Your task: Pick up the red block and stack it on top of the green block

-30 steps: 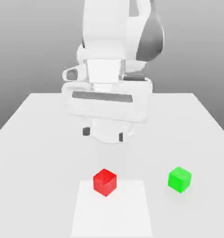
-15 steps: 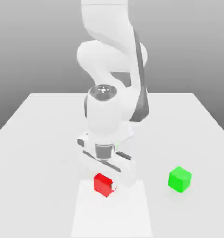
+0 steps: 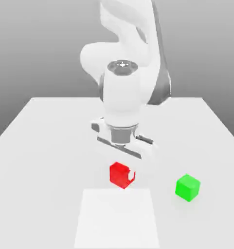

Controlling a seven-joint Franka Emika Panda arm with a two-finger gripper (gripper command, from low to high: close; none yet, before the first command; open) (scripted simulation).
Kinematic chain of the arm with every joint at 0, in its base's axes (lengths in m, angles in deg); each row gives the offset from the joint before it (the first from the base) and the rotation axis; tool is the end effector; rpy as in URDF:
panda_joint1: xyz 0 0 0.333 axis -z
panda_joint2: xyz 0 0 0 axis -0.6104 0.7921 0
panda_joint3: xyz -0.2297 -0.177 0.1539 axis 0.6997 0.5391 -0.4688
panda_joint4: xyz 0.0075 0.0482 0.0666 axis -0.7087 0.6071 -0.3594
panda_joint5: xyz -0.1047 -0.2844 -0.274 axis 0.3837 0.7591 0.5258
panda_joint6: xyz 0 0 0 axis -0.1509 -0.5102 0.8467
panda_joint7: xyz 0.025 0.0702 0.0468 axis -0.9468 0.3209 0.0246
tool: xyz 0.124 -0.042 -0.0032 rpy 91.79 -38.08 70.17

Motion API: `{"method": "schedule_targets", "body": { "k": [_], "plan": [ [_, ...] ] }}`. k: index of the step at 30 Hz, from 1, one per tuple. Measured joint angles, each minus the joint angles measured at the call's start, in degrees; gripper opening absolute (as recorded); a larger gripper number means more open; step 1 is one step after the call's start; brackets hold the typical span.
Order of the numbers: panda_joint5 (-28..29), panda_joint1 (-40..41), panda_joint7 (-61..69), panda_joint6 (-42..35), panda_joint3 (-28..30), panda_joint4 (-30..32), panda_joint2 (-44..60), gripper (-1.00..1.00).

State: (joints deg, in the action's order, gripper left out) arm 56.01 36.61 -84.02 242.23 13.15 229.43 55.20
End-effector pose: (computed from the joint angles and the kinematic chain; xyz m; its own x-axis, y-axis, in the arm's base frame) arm 0.3501 0.0679 0.1968 0.1483 -0.9889 -0.0004 -0.9889 -0.1483 -0.0024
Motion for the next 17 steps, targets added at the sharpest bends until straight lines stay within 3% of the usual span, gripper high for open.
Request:
{"method": "schedule_targets", "body": {
  "k": [7,10,13,14,17],
  "plan": [
    [-3.6,-10.2,-14.4,-4.6,-11.7,-3.6,-1.4,-1.0],
    [0.4,-10.1,-18.9,-0.5,-13.0,-4.2,3.5,-1.0],
    [8.0,-10.6,-24.4,5.1,-10.8,-4.5,9.9,-1.0],
    [10.4,-11.2,-26.2,6.6,-9.7,-4.6,11.7,1.0],
    [10.4,-11.2,-26.2,6.6,-9.7,-4.6,11.7,1.0]
  ]
}}
